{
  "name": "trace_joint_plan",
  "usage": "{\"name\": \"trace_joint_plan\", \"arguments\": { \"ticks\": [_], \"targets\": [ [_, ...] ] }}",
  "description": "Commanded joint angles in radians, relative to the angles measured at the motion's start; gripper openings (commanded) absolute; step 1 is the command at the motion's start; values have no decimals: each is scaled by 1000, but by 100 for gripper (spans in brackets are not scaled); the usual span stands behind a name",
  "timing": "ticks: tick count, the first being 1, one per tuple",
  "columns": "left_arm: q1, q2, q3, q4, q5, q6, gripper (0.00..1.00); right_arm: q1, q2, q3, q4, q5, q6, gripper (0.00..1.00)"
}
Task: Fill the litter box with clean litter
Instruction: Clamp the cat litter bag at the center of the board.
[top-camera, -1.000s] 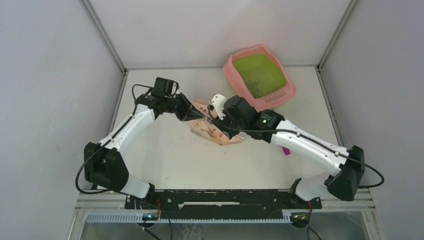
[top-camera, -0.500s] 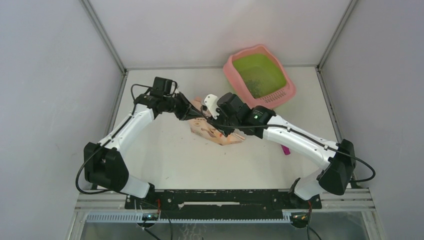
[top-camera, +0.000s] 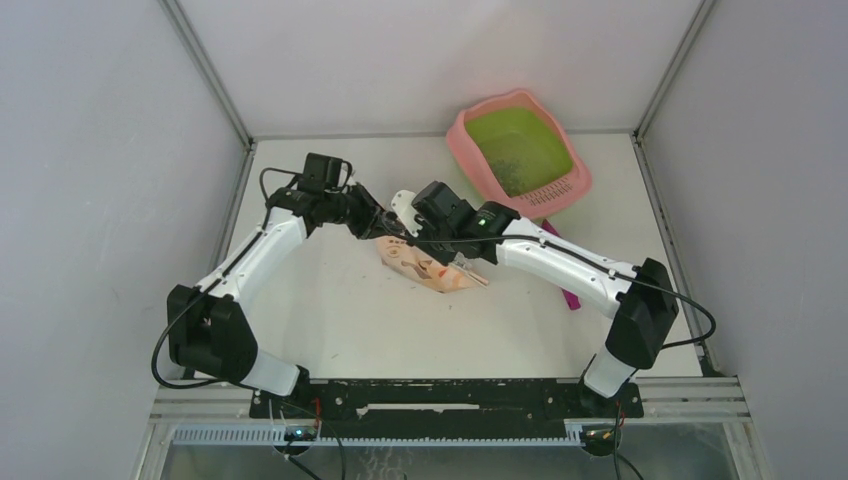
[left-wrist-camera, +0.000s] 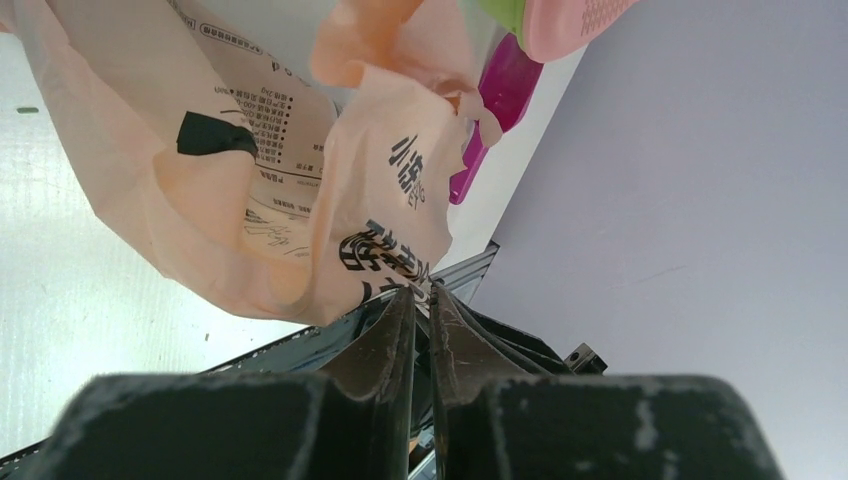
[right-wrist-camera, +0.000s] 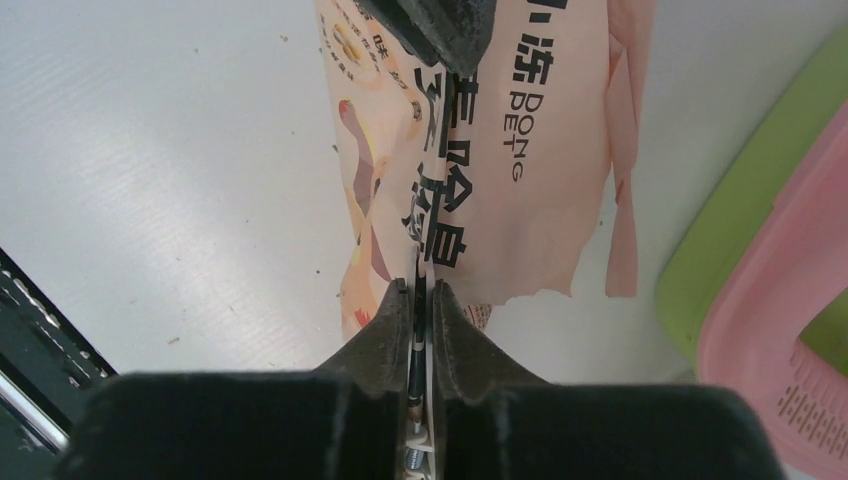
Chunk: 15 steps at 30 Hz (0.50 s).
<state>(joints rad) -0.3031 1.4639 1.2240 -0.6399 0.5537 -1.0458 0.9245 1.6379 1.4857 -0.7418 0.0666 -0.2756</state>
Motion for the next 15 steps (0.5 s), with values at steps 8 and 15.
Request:
{"name": "trace_joint_plan", "arguments": {
  "ticks": [8,15],
  "targets": [
    [12,-42,9,9,-1,49,25,5,23,60,-16,77,-10,0],
    [12,-81,-5,-98,-69,95,90,20,24,66,-18,109,-17,0]
  ]
}}
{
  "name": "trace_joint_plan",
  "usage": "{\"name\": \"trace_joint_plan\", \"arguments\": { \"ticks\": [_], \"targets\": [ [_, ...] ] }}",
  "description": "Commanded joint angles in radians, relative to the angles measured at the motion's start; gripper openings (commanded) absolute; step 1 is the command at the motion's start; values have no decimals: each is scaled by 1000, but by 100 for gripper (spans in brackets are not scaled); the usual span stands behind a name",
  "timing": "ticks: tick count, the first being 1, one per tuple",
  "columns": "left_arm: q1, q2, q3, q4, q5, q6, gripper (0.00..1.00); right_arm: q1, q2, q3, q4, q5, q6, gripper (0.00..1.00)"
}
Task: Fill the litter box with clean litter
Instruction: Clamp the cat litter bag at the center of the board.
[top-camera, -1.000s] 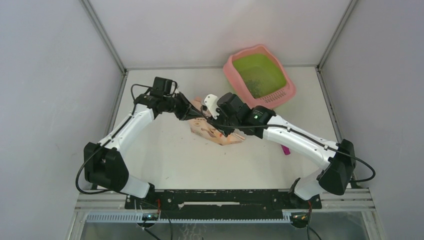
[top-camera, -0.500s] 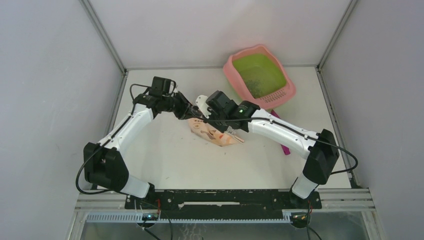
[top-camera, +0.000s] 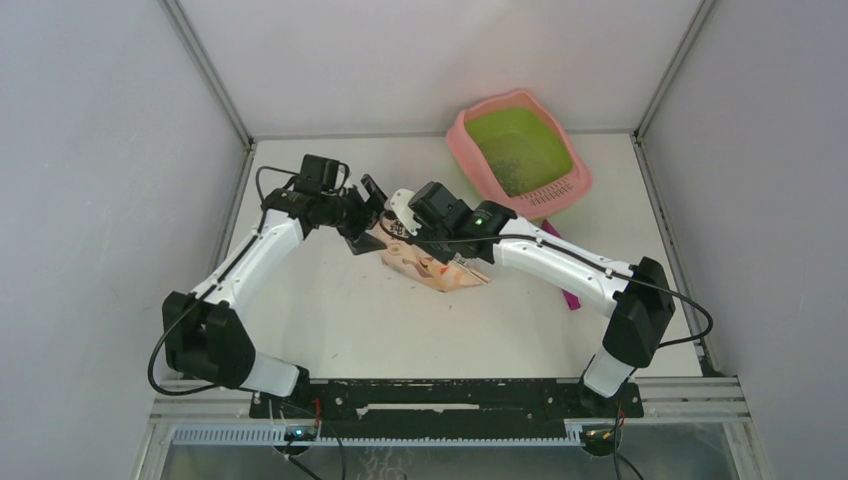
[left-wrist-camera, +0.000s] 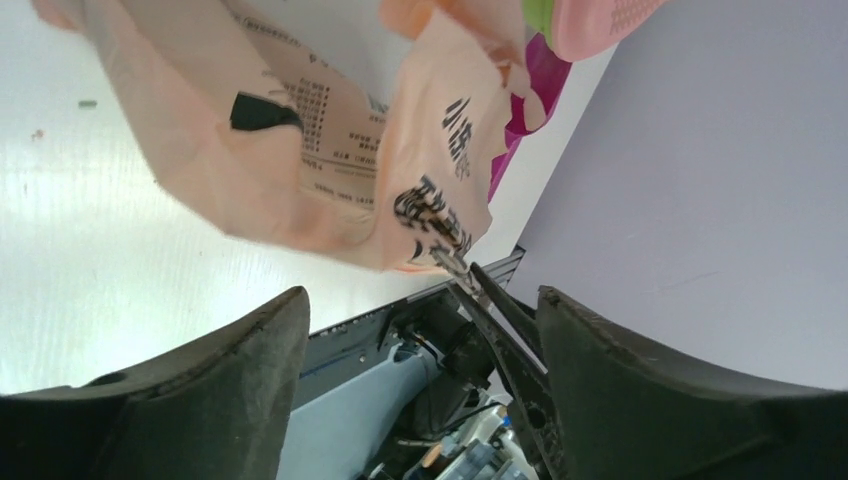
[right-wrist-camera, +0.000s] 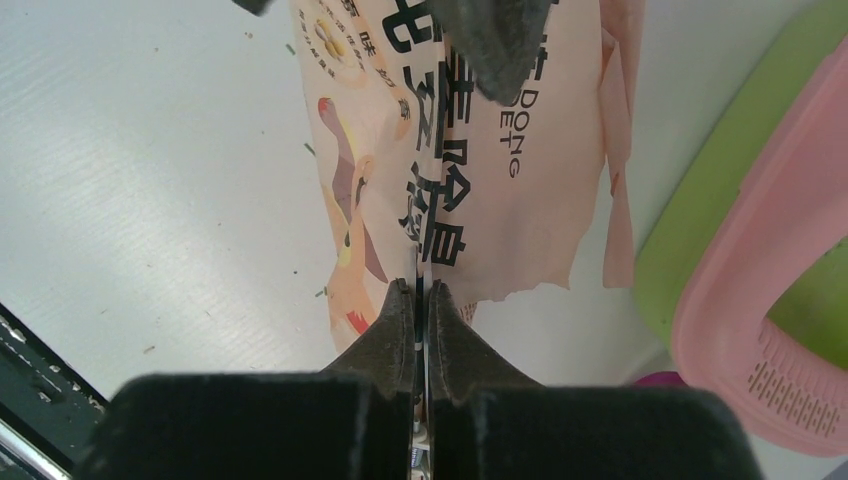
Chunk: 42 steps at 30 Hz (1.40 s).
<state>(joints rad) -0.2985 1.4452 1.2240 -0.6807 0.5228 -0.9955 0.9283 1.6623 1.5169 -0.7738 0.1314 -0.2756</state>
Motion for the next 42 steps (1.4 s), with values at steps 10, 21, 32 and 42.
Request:
{"name": "trace_joint_plan", "arguments": {
  "ticks": [10,21,32,42],
  "targets": [
    [-28,-73,-8,-64,-78,-5,100,93,-26,-2,41,110,-7,0],
    [-70,-53,-29,-54,-113,-14,85,143,-66,-50,75,124,12,0],
    [-83,-39,-47,-15,-104,-16,35,132,-94,-45,79,103,4,0],
    [-96,2,2,-79,-162,18,80,145,-100,-49,75,98,4,0]
  ]
}}
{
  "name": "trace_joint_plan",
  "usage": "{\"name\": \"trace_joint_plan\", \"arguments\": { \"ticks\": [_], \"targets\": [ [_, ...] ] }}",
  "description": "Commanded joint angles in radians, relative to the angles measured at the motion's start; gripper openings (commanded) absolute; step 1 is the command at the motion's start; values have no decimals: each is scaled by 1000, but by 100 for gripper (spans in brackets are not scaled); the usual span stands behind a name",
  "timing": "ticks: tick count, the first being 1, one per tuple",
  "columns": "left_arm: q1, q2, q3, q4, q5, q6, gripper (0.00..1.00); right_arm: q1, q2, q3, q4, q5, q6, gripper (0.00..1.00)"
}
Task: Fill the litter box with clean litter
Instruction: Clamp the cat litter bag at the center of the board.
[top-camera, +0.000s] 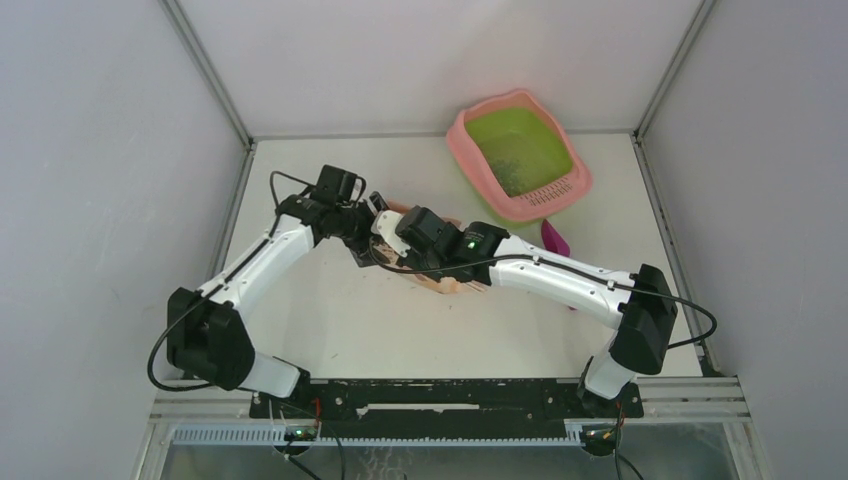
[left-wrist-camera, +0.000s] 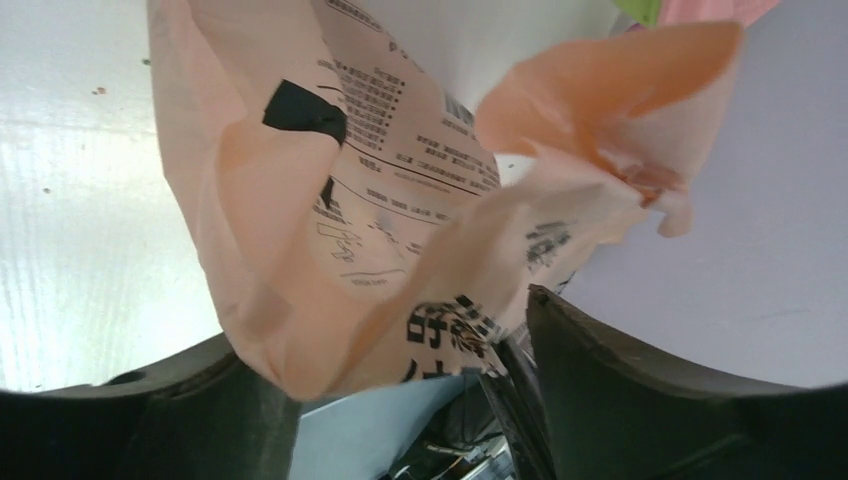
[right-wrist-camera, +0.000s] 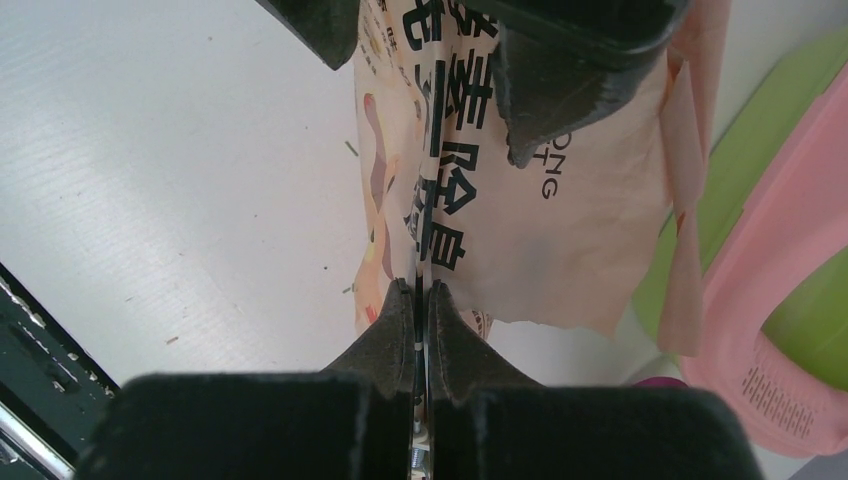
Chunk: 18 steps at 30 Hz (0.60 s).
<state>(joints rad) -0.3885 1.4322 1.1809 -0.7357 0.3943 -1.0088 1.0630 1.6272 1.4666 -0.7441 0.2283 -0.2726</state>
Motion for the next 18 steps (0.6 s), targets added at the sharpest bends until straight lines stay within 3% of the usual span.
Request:
{"name": "trace_joint_plan", "arguments": {
  "ticks": [1,3,6,11,16,18],
  "targets": [
    [-7,17,46,-27,-40,34,85,11,-67,2,45,2,0,0],
    [-7,24,46,-28,-48,38,90,14,-70,3,42,-1,-2,0],
    [-8,31,44,-18,-47,41,81,16,-72,3,39,3,-2,0],
    [-7,36,35,17,-26,38,40,18,-77,0,37,1,1,0],
    [-7,44,38,29,-20,42,6,19,-84,0,33,-9,0,0],
    [-7,43,44,30,-14,44,0,16,-87,0,30,-20,4,1]
  ]
}}
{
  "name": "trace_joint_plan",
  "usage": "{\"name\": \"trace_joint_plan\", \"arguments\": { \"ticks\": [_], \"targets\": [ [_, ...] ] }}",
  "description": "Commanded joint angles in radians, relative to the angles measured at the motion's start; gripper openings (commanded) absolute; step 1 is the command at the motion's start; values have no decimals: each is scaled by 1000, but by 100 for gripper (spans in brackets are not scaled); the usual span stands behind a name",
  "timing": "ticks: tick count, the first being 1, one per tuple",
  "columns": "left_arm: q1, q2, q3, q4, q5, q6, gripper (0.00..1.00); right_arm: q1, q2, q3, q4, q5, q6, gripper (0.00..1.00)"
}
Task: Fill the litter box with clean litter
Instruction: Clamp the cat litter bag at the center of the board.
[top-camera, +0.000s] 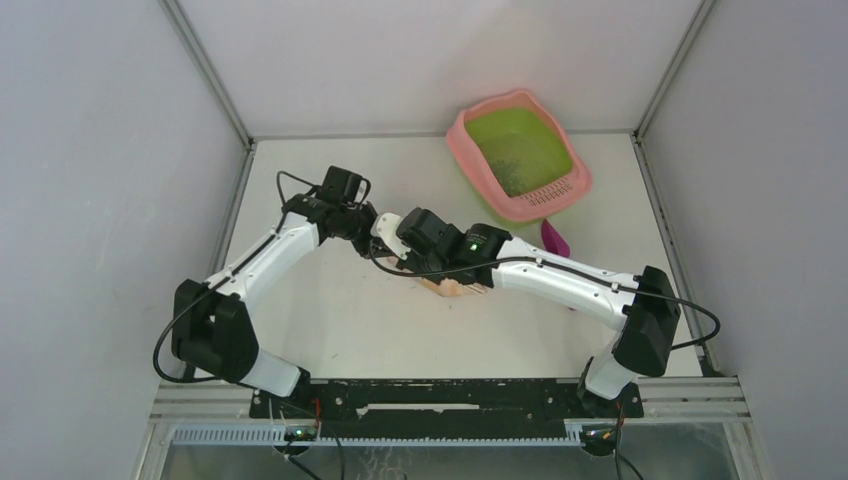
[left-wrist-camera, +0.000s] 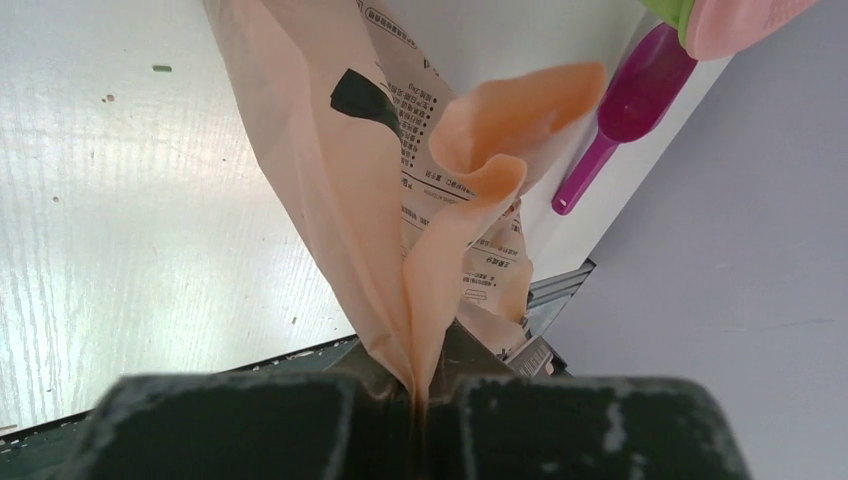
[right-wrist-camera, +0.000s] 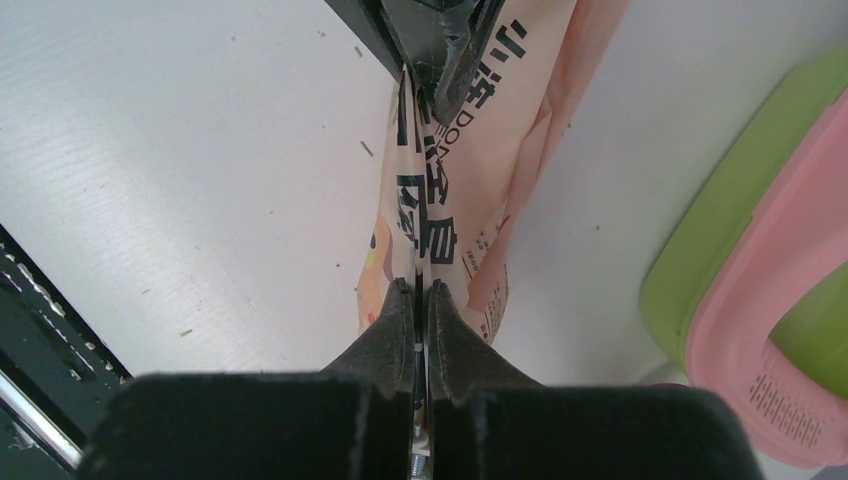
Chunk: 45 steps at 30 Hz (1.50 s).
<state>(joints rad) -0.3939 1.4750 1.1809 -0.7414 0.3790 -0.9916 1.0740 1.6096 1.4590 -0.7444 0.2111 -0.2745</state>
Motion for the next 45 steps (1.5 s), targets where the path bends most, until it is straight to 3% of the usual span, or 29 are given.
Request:
{"name": "trace_joint_plan", "arguments": {
  "ticks": [1,4,13,19,32,45],
  "targets": [
    [-1,1,51,32,3,29,0,1,-68,10,22,-14,5,7],
    [0,-1,72,20,3,32,0,-11,-76,13,-6,-28,4,30],
    [7,-1,89,10,14,35,0,-63,-263,-85,38,-93,22,43],
    [12,8,92,16,24,31,0,-80,-360,-185,30,-190,35,44],
    [13,16,95,23,30,27,0,-90,-328,-242,51,-250,34,45],
    [17,9,91,23,34,30,0,-98,-278,-243,60,-186,32,41]
  ]
}}
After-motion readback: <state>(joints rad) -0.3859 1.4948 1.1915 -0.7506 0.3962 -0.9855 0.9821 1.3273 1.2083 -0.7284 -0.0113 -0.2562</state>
